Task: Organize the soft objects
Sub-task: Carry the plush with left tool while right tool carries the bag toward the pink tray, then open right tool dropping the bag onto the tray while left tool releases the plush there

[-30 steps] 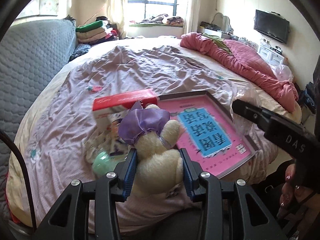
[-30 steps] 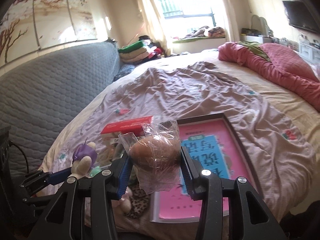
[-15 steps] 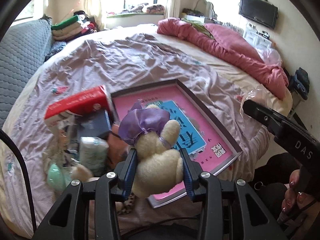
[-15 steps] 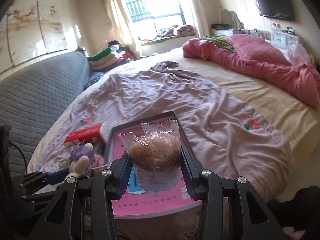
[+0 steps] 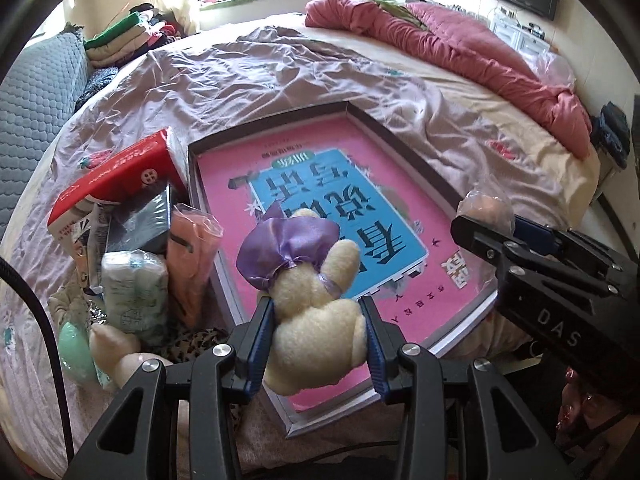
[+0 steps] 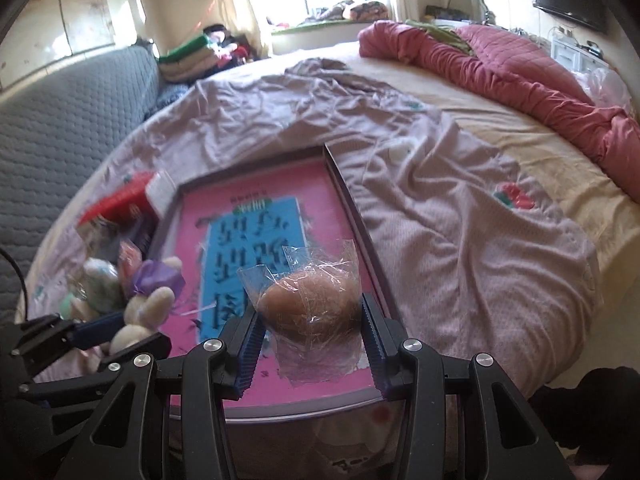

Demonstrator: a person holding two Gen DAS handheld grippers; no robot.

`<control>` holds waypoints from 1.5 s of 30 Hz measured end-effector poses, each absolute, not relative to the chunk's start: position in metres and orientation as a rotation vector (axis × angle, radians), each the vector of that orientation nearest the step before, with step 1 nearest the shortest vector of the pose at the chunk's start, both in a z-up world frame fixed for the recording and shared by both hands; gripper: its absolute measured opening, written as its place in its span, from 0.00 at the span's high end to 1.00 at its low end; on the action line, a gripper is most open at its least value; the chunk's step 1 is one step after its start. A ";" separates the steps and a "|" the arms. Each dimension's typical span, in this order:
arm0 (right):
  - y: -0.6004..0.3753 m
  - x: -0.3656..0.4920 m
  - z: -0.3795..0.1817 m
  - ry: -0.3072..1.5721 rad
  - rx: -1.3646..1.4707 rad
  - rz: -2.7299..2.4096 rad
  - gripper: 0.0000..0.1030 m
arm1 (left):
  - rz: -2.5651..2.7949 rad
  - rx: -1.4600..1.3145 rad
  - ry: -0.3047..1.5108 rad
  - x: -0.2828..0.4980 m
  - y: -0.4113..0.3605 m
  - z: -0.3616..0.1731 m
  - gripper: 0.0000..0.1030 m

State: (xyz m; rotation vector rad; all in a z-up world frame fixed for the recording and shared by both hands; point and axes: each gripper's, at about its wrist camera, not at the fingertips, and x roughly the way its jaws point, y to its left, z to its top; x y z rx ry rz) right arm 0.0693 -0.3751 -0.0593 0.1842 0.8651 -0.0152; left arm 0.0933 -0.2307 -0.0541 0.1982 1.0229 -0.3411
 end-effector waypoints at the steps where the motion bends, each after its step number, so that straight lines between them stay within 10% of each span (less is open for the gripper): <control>1: -0.376 0.070 -0.063 0.867 0.186 -0.020 0.54 | -0.340 0.204 1.026 0.094 -0.232 -0.056 0.59; 34: -0.382 0.070 -0.065 0.797 0.205 -0.012 0.42 | -0.263 0.249 1.070 0.115 -0.241 -0.086 0.57; 45: -0.379 0.062 -0.037 0.745 0.219 0.003 0.37 | -0.245 0.257 1.047 0.107 -0.238 -0.071 0.37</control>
